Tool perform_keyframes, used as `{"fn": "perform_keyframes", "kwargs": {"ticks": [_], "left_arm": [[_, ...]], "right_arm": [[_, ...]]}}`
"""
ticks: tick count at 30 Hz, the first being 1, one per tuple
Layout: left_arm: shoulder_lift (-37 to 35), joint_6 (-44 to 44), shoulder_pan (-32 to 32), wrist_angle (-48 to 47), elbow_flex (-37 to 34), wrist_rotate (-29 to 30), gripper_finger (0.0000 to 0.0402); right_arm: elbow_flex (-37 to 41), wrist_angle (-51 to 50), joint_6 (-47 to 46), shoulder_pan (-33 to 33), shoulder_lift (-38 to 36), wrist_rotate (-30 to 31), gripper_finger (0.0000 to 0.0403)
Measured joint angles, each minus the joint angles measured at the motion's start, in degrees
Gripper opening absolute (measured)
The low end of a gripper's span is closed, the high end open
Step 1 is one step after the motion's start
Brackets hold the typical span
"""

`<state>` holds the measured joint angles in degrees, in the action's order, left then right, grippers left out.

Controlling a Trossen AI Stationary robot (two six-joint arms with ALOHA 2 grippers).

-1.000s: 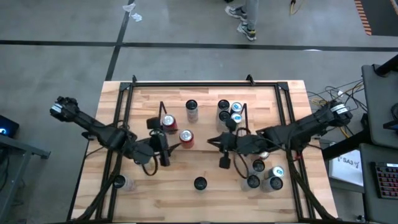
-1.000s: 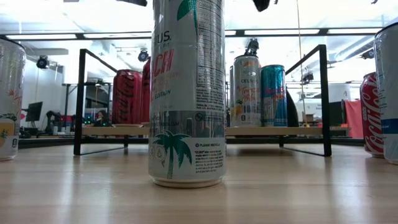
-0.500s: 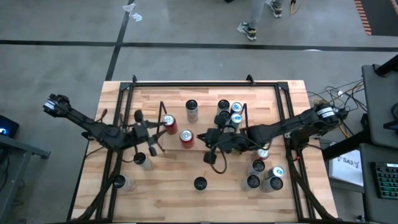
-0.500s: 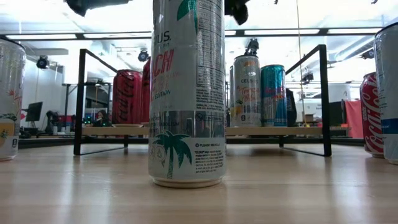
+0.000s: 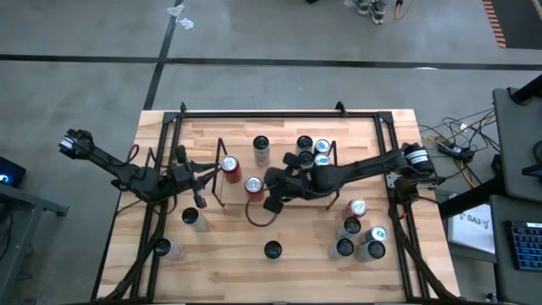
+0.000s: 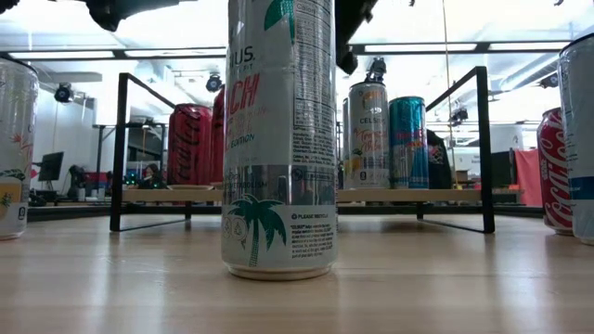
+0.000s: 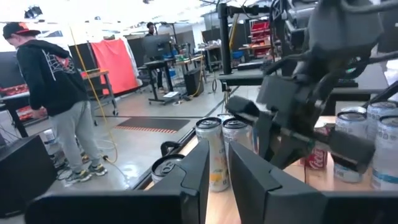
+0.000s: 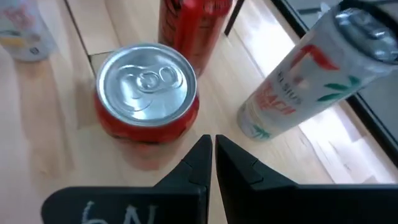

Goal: Place canned beverage on shelf
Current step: Put the red and black soda can on the shelf aligned with the other red and black soda can

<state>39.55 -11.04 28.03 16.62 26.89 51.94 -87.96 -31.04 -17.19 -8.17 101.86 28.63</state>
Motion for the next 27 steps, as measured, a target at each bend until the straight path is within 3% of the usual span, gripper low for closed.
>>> {"fn": "perform_keyframes", "kwargs": {"ticks": [17,27], "left_arm": [[0.59,-1.8,0.0,0.11,0.02,0.02,0.0042],[0.59,-2.02,0.0,0.11,0.02,0.02,0.0042]], "right_arm": [[-0.1,-0.36,-2.34,0.59,3.78,-3.65,0.0013],[-0.1,1.81,1.63,0.81,4.39,-7.21,0.0013]]}}
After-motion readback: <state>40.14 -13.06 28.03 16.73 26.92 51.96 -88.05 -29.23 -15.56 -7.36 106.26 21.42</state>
